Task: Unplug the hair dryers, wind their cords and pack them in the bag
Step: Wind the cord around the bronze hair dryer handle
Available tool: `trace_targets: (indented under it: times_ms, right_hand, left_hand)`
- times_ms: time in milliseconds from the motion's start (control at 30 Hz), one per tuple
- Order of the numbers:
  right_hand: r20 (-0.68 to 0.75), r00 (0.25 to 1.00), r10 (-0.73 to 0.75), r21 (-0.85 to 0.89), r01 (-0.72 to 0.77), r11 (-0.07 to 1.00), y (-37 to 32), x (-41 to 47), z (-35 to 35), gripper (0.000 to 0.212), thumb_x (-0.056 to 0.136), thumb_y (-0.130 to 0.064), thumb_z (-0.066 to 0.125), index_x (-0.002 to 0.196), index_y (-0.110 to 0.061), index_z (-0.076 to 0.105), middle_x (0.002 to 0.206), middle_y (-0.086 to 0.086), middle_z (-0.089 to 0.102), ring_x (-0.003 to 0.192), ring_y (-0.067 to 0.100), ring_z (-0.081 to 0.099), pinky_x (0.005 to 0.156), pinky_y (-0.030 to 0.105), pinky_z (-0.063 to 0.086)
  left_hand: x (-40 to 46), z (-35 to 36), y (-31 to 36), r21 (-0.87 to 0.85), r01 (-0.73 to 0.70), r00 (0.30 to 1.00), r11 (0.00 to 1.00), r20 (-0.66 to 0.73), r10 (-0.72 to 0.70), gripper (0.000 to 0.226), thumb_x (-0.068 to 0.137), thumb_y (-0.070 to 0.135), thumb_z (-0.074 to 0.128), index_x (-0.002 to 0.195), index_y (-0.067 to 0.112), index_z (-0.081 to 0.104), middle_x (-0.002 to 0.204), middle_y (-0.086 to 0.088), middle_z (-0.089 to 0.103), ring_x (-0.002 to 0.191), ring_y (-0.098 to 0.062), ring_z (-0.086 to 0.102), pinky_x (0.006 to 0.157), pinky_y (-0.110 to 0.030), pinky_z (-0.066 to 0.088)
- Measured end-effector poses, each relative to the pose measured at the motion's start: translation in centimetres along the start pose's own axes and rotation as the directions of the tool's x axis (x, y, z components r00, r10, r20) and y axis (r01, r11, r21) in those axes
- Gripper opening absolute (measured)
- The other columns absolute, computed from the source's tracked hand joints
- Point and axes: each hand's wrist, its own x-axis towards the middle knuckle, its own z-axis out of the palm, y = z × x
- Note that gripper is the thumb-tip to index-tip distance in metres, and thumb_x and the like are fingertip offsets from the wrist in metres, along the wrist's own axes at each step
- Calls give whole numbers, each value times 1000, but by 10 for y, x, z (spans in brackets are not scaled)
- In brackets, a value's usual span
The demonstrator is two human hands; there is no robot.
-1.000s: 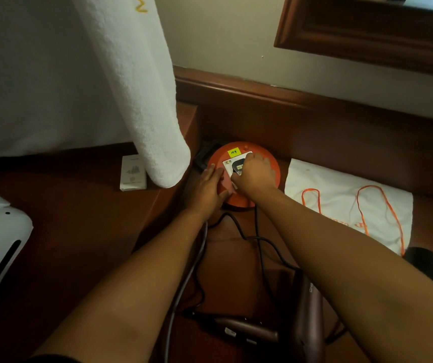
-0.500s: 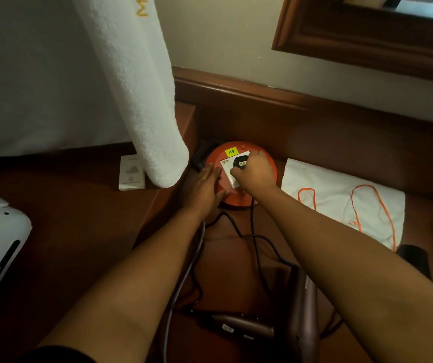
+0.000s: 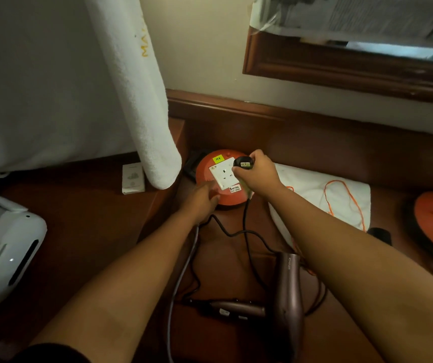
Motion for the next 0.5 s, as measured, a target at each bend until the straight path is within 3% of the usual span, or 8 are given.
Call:
trace_targets:
  times_ms: [167,300,400,500]
  right_hand:
    - [-25,999,24,50,-23,998,2,-23,-26,60,79,-40,75,123,-13,45,123,11,53,106,24,57,72,25,45]
    - [-84,993,87,128,-76,989,18,-46,-45,67,81,-39,73,133,-14,39,131,14,43,115,28,50,90,31,43]
    - [-109,983,150,230,-121,966,49,-57,-48,57,82,-43,69,125,-14,46,124,16,52,106,30,55,85,33,44]
    - [-100,942,321,442,-247,862,85,-70,-46,44,86,-40,65,117,-13,49,121,18,55,102,32,58,80,34,48]
  left_hand:
    - [-30,4,14,6,-30,994,1000,103,29,42,97,36,51,134,17,52,136,-11,55,122,-30,52,98,-39,45]
    - [-63,18,24,95,-119,992,988,49,115,42,96,37,51,131,15,55,132,-8,59,119,-25,54,101,-40,43]
    - [-91,36,26,376,-193,969,906,-73,237,56,95,44,48,145,20,38,152,-7,36,141,-26,29,115,-42,20]
    - [-127,59,23,506,-243,938,828,-94,333,65,94,48,44,150,22,25,159,-9,17,148,-27,6,118,-45,6]
